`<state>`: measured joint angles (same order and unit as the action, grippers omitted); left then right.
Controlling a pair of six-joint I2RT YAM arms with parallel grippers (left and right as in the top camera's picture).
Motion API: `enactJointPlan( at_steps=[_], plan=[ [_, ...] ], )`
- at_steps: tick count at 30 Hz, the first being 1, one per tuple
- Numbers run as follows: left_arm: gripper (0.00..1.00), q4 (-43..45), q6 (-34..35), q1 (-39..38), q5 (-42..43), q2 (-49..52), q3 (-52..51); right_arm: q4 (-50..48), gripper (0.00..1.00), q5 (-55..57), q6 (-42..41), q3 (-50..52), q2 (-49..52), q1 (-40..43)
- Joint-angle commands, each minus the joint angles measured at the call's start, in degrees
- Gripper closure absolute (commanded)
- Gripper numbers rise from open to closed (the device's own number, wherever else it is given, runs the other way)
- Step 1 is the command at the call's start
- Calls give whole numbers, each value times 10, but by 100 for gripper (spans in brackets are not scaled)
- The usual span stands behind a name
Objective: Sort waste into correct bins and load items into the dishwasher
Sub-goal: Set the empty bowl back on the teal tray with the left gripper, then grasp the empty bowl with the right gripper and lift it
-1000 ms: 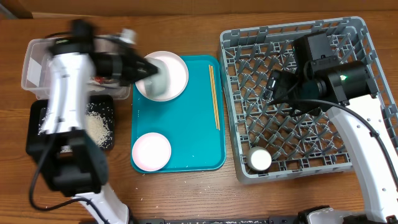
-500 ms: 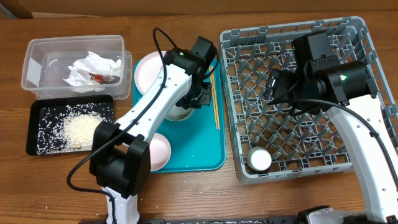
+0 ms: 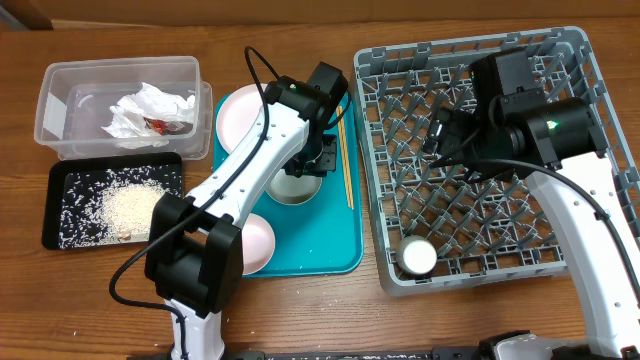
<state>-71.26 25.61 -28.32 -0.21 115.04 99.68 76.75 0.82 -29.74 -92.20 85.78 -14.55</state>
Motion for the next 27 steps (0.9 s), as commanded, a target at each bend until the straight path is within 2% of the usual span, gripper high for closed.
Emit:
enactJointPlan(
  at_steps=[1, 5, 10, 12, 13, 15, 19, 23, 27],
  plan=[
    [67, 2, 3, 12, 4, 8, 2, -14, 9, -16, 2, -12, -6, 3],
    [64, -32, 3, 53, 5, 6, 61, -55, 9, -61, 7, -11, -4, -16],
    [63, -126, -29, 128, 7, 5, 246, -164, 10, -99, 17, -11, 47, -103],
    [60, -142, -39, 151, 6, 5, 302, -196, 10, -99, 17, -11, 88, -140],
    [52, -142, -40, 161, 1, 5, 317, -210, 10, -99, 17, -11, 113, -157],
    [42, -139, -40, 171, -3, 5, 319, -223, 11, -99, 17, -11, 151, -181],
    [39, -141, -40, 186, -11, 6, 318, -236, 14, -99, 17, -11, 225, -213],
    [39, -129, -37, 213, -23, 6, 318, -256, 27, -99, 17, -11, 280, -221],
    [36, -120, 2, 262, -23, 6, 318, -264, 34, -99, 16, -11, 326, -222]
  ],
)
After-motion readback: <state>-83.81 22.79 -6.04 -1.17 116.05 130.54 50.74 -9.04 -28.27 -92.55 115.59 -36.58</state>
